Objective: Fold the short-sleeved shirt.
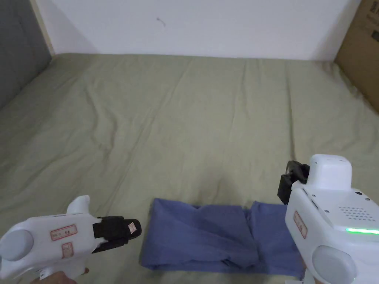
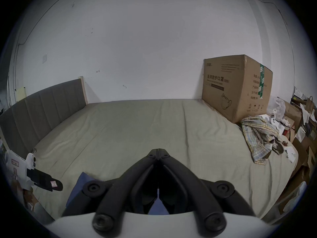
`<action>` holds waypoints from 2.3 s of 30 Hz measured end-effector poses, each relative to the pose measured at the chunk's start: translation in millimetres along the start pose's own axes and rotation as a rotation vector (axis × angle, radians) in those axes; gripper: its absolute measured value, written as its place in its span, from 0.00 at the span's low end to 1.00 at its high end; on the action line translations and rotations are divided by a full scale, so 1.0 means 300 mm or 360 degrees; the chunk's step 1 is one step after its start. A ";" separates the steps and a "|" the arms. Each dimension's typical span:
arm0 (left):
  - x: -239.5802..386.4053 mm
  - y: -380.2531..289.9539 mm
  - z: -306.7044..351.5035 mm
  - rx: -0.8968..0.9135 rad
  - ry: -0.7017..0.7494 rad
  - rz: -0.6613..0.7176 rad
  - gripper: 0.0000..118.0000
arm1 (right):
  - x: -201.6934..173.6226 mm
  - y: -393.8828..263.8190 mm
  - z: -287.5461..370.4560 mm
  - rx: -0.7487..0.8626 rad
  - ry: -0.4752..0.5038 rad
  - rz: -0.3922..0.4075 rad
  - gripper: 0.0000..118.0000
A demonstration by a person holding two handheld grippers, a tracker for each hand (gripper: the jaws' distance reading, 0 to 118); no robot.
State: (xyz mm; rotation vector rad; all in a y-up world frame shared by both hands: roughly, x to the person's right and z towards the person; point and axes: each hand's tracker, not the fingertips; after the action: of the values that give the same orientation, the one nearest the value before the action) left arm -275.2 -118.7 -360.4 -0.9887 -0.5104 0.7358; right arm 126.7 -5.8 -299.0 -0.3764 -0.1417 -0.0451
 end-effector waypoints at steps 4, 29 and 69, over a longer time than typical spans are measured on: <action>-0.032 -0.003 -0.081 -0.0097 -0.0070 0.0071 0.88 | -0.036 0.003 -0.015 -0.0014 0.0017 0.0048 0.00; -0.197 0.101 -0.064 -0.0170 -0.0088 0.0188 0.08 | -0.044 0.000 -0.049 -0.0086 0.0018 0.0108 0.00; 0.741 -0.114 -0.544 -0.0524 0.0166 -0.0733 0.90 | 0.310 -0.049 0.035 -0.0054 -0.0145 -0.0171 0.00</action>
State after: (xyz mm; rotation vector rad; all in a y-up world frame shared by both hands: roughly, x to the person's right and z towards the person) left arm -6.8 -54.4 -393.5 -1.1525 -0.7509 0.1881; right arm 216.2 -17.4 -270.4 -0.4047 -0.2511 -0.1365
